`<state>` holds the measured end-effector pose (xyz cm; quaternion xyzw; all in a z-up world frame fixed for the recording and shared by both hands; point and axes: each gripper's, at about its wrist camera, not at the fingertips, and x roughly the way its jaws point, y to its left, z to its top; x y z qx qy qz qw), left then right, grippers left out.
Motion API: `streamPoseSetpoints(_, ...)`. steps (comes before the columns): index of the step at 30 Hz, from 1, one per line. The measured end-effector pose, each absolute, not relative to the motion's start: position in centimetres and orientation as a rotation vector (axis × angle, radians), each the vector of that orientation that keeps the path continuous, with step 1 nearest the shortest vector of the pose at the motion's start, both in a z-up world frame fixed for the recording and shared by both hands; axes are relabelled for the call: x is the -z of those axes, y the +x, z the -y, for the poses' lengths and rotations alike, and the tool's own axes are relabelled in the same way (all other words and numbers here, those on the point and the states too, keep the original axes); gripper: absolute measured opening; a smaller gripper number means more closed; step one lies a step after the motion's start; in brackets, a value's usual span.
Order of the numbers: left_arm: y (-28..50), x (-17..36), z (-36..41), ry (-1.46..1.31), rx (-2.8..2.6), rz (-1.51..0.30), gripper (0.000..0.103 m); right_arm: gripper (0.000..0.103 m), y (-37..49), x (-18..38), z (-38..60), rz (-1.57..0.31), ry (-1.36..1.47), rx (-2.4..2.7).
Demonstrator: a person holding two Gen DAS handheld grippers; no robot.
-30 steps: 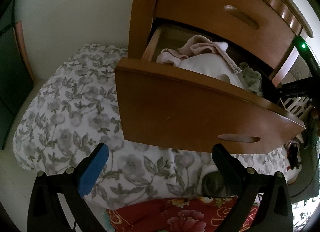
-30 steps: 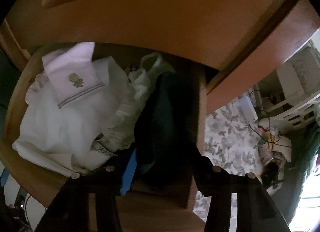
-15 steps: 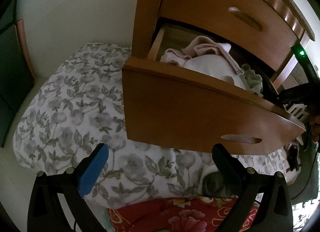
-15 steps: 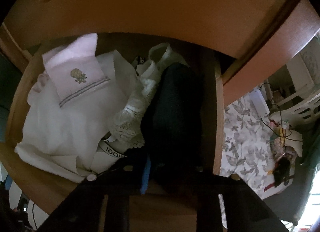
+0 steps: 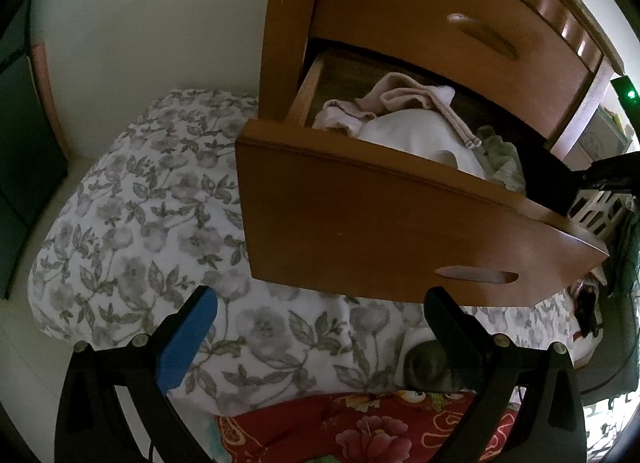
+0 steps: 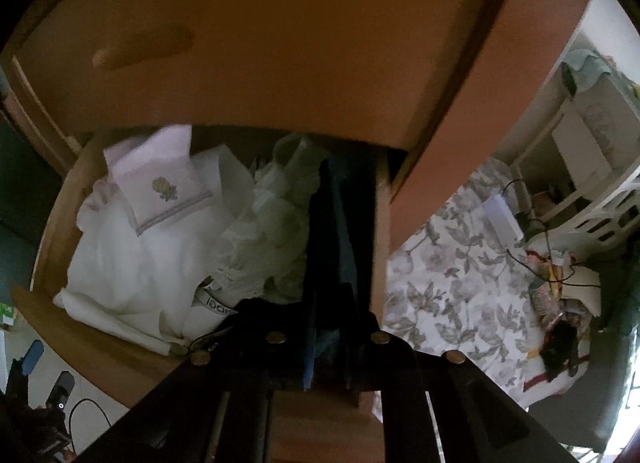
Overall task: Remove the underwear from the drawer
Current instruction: 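Grasp the dark navy garment in the drawer with the right gripper, then lift the dark navy garment out of the drawer with the right gripper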
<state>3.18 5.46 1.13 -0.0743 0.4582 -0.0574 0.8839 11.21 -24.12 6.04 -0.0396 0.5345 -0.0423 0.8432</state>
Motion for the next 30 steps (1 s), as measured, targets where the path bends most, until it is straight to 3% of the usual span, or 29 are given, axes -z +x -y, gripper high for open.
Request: streamPoseSetpoints(30,1.3,-3.4,-4.0,-0.102,0.146,-0.913,0.103,0.011,4.7,-15.7,23.7,-0.925,-0.075,0.009)
